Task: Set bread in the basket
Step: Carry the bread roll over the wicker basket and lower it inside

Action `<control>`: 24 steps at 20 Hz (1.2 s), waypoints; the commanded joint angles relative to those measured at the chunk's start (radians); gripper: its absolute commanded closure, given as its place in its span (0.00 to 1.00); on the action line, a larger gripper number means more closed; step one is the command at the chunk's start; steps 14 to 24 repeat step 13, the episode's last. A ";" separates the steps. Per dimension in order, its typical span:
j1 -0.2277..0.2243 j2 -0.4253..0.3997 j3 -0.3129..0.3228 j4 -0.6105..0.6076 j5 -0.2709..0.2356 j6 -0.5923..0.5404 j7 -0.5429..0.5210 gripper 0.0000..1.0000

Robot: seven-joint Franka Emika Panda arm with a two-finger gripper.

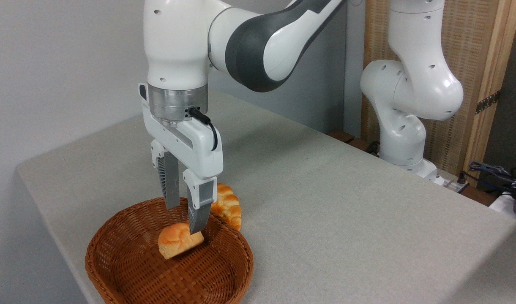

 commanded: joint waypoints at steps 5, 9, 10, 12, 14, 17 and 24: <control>-0.001 -0.078 0.020 0.006 -0.017 -0.042 -0.041 0.00; -0.001 -0.120 0.020 0.006 -0.015 -0.166 -0.052 0.00; -0.001 -0.122 0.020 0.006 -0.015 -0.183 -0.063 0.00; -0.001 -0.123 0.020 0.006 -0.014 -0.217 -0.072 0.00; -0.001 -0.123 0.020 0.006 -0.014 -0.222 -0.072 0.00; -0.001 -0.123 0.020 0.006 -0.014 -0.222 -0.072 0.00; -0.001 -0.123 0.020 0.006 -0.014 -0.222 -0.072 0.00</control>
